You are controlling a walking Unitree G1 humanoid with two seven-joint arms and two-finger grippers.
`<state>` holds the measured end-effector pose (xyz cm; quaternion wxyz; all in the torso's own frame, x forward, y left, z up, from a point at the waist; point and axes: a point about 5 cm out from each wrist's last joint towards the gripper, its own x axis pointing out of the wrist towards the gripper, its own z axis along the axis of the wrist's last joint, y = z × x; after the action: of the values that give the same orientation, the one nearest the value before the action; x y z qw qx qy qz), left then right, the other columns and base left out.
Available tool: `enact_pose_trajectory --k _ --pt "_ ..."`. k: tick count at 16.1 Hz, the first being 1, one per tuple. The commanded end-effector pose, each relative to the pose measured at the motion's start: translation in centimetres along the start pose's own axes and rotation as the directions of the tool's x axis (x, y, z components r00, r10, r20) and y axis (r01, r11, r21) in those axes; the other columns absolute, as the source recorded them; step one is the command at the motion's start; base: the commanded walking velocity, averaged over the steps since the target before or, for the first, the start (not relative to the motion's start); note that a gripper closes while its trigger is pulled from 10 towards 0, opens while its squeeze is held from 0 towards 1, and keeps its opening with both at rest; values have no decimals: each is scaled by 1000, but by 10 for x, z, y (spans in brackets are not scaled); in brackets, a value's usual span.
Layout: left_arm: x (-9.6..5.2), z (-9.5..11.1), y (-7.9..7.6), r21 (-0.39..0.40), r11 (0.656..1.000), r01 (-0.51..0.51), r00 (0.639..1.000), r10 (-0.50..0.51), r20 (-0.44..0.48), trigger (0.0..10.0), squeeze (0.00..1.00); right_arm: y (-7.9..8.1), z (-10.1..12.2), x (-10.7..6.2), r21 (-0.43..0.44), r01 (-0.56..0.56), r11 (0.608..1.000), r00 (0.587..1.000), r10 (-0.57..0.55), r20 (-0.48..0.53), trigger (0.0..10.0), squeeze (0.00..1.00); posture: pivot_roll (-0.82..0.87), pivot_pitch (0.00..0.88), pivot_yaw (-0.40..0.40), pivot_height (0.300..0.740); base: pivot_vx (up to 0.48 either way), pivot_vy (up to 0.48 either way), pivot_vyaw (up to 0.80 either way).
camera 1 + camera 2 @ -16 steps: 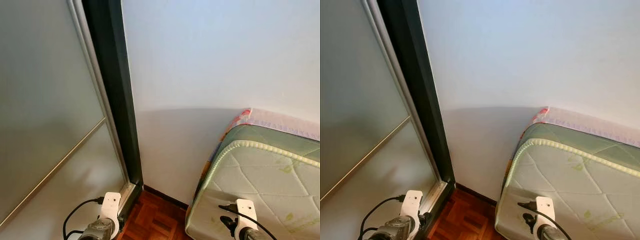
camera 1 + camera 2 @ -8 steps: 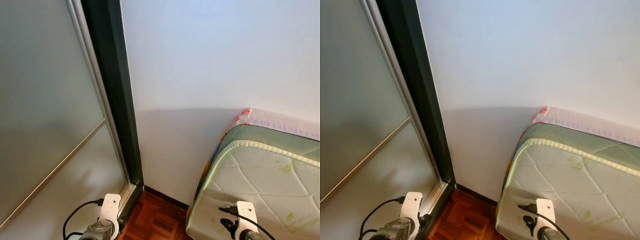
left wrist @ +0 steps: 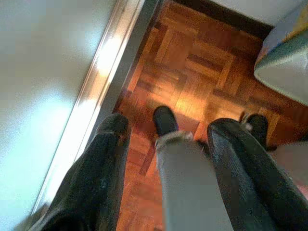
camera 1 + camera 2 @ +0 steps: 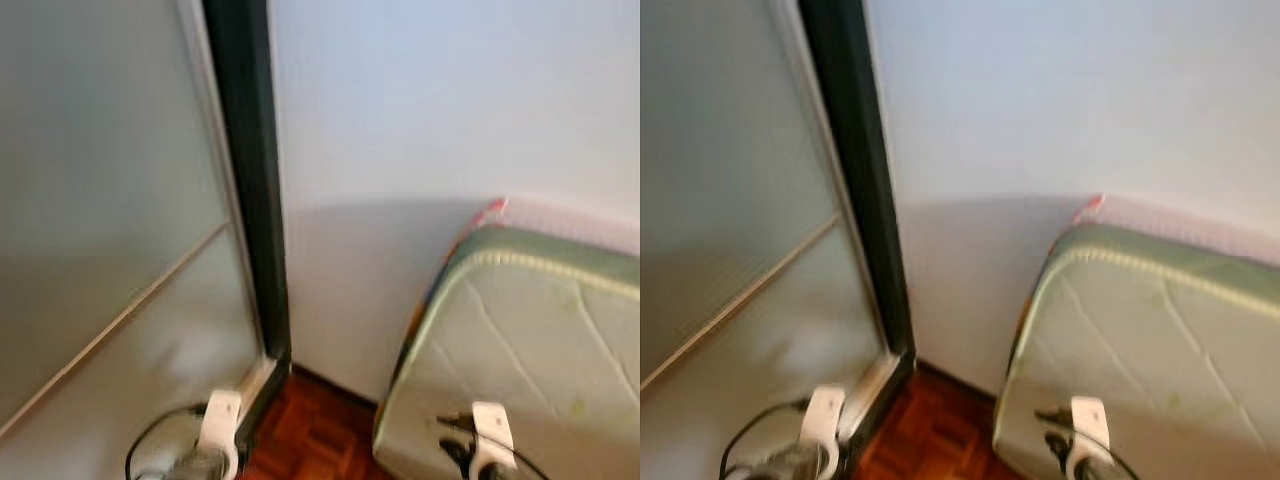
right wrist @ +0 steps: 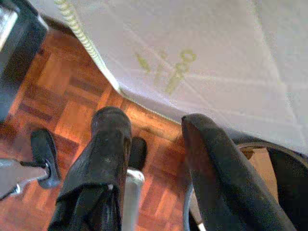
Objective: Clean up the room
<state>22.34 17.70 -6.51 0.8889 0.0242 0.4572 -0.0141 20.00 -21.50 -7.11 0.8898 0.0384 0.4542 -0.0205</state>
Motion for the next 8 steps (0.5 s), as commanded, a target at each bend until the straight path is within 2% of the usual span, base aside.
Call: enact_pose_trajectory --k 1,8 --pt "0 1 -1 -6 1000 2 1000 -2 1 10000 0 -1 -5 -1 -1 3 1000 1000 -3 -16 10000 0 -92 0 -13 740 -322 0 0" --pt "0 4 0 -3 1000 1 1000 -1 8 10000 0 0 -2 0 1 3 1000 1000 -3 -1 10000 0 -100 0 -8 740 -322 0 0"
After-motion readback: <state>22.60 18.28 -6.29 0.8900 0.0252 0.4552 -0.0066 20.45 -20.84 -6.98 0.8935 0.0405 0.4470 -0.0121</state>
